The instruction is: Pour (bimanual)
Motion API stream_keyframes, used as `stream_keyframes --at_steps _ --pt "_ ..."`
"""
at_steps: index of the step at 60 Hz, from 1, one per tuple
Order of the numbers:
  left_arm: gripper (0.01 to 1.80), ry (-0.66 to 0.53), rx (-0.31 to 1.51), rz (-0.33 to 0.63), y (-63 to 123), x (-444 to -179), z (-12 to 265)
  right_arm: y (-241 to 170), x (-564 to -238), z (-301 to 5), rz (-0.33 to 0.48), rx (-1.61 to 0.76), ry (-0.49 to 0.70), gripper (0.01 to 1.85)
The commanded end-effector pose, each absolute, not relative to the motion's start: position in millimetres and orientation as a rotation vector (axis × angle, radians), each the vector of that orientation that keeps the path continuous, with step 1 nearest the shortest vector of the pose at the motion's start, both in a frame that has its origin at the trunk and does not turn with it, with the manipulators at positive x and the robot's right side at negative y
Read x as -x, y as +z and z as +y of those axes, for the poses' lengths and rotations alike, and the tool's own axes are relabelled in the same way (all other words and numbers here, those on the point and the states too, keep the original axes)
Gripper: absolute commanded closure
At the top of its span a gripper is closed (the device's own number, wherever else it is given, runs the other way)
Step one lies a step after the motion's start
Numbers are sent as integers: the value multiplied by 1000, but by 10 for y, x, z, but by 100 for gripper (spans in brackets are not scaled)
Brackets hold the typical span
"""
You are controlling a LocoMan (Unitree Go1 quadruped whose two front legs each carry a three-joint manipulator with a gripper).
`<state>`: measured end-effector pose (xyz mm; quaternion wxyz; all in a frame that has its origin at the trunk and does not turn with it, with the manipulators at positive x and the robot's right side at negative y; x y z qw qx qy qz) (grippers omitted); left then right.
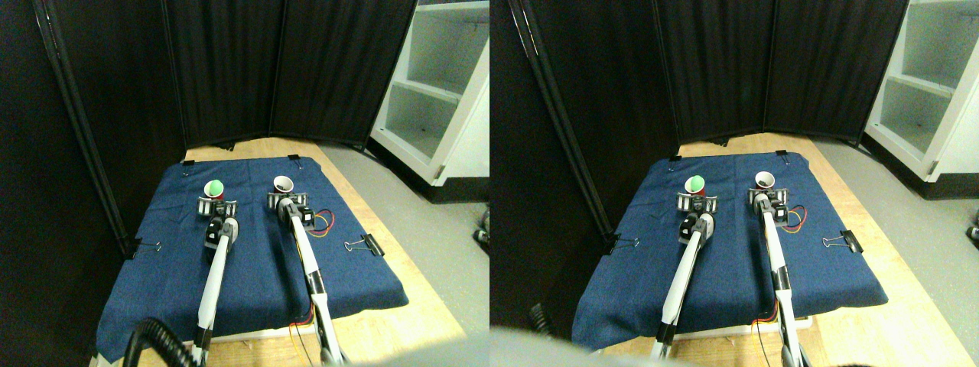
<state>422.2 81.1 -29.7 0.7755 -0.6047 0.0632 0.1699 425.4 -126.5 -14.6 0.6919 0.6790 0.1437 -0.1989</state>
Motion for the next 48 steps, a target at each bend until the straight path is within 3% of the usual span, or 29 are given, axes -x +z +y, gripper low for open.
stream_keyframes --at_steps 1,21,38,48 --pt "19 343 1299 111 -228 -4227 812 -71 -4276 -1237 297 -1524 -408 16" --pt "20 306 1307 127 -162 -4125 863 25 -4150 -1196 287 -1513 -382 12" --pt "13 246 1328 146 65 -3904 841 306 -3887 -1203 236 -1504 -290 21" --pt "31 187 1348 113 253 -3729 810 483 -3766 -1227 227 -1488 -203 28"
